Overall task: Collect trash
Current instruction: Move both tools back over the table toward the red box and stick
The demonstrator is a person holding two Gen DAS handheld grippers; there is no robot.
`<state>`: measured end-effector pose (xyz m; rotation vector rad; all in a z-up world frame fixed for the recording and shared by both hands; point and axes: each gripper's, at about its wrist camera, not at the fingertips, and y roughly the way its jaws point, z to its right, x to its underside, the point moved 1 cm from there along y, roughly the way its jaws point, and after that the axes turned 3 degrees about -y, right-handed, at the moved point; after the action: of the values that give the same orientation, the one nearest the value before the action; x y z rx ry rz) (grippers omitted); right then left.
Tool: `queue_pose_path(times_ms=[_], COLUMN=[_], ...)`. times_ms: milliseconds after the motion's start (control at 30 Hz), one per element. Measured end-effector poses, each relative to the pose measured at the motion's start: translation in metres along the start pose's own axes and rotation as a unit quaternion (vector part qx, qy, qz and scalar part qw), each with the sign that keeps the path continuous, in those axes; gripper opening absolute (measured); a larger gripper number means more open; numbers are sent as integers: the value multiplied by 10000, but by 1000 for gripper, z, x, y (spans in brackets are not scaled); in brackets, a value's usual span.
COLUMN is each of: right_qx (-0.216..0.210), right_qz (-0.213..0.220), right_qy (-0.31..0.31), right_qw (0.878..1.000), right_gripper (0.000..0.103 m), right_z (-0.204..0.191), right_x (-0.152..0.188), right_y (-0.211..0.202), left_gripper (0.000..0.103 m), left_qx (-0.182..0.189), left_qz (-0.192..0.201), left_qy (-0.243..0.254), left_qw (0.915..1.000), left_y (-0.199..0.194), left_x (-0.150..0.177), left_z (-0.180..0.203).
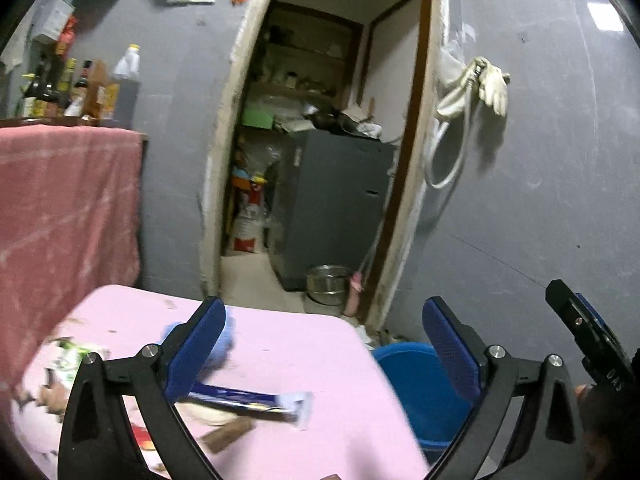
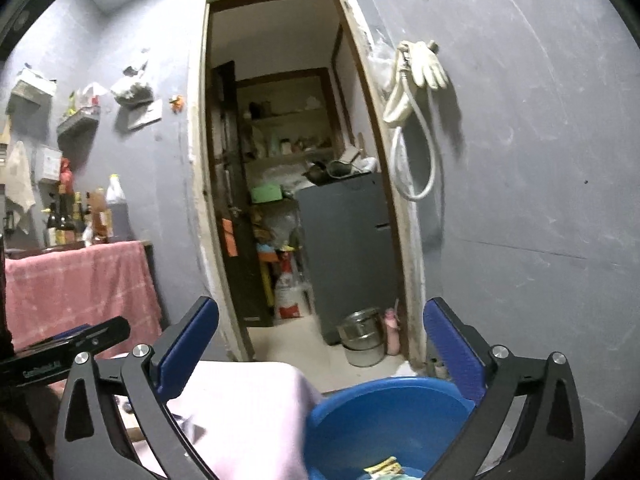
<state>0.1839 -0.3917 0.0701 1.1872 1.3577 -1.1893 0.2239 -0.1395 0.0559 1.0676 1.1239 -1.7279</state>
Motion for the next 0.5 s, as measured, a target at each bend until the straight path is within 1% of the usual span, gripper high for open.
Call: queue_pose_path(times_ms=[267,400,500], right_qx=[-422,-598,-740], right_qz=[150,111,-4], right_qy=[36,-15,-90], right_qw=[9990,9981,9972], right_gripper=[103,103,103], right_z=[-45,-66,-84], right_x=[1,4,10], right_y=[-9,-8,-5], left_gripper=[97,98,98], left_qx=[-443,-665,-840], left_qz=[227,250,239], left_qy=[-84,-184,-212], left_qw=[9987,9973,9960], left_y=[-47,-63,-72], left_x=[-7,-5,-1], left_z=[-58,-88,-106])
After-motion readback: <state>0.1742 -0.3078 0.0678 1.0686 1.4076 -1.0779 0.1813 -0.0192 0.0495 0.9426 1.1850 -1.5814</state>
